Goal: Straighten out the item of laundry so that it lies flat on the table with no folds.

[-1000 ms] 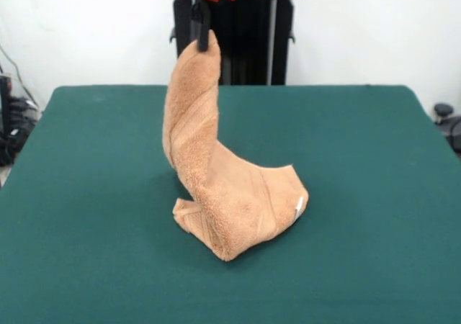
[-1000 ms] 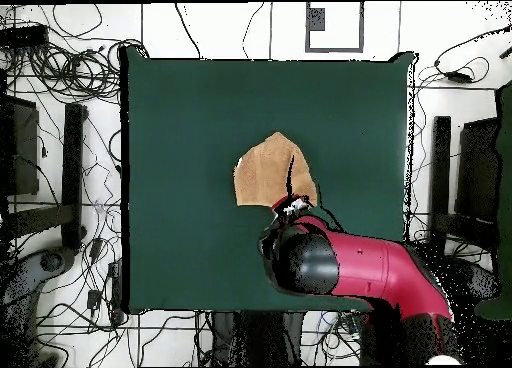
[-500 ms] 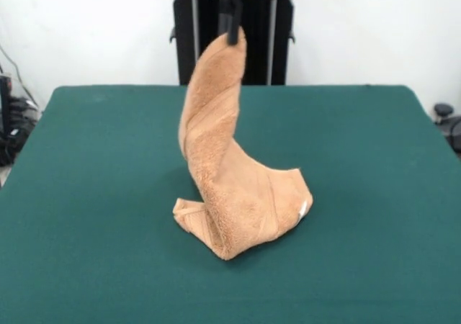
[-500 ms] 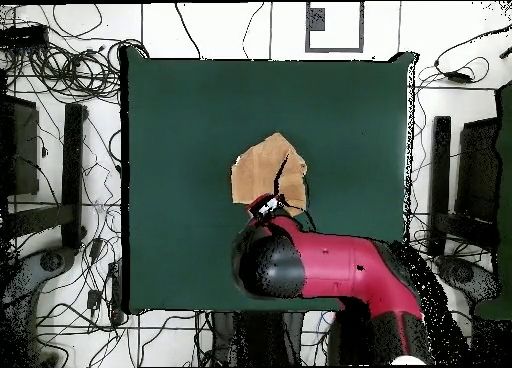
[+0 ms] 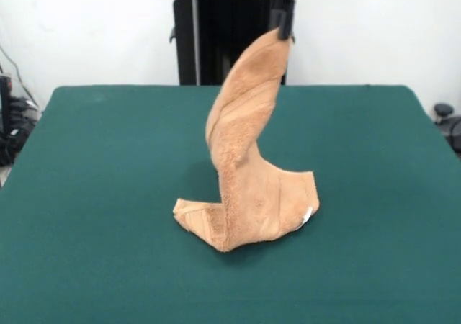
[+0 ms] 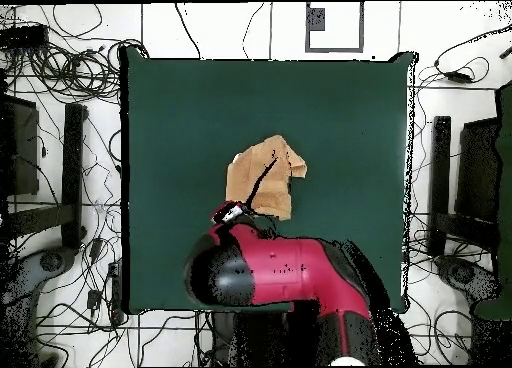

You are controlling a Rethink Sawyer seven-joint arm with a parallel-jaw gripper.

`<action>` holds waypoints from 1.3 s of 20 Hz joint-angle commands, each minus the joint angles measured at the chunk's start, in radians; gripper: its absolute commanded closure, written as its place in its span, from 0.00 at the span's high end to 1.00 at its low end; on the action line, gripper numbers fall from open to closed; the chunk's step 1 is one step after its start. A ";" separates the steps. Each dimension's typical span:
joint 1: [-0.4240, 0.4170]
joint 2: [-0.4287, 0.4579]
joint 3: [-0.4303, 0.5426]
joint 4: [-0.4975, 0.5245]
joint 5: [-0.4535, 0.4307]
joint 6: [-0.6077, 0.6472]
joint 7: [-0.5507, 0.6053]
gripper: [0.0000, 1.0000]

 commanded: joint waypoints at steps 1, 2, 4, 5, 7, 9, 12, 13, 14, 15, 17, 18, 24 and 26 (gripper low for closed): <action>0.103 -0.031 -0.039 -0.006 0.093 0.228 0.186 0.00; 0.123 -0.035 -0.047 -0.024 0.104 0.261 0.200 0.00; 0.158 -0.038 -0.062 -0.065 0.129 0.325 0.232 0.00; 0.167 -0.041 -0.071 -0.090 0.144 0.361 0.241 0.00; 0.202 -0.039 -0.085 -0.137 0.164 0.435 0.286 0.00; 0.239 -0.037 -0.103 -0.183 0.181 0.509 0.334 0.00; 0.292 -0.027 -0.129 -0.228 0.189 0.564 0.384 0.00; 0.309 -0.022 -0.139 -0.230 0.188 0.553 0.395 0.00; 0.327 -0.017 -0.150 -0.233 0.186 0.541 0.406 0.00; 0.342 -0.010 -0.158 -0.236 0.184 0.521 0.413 0.00; 0.368 0.003 -0.174 -0.239 0.183 0.485 0.425 0.00; 0.374 0.010 -0.181 -0.234 0.185 0.465 0.423 0.00; 0.392 0.040 -0.208 -0.206 0.187 0.374 0.390 0.00; 0.387 0.041 -0.207 -0.189 0.180 0.346 0.354 0.00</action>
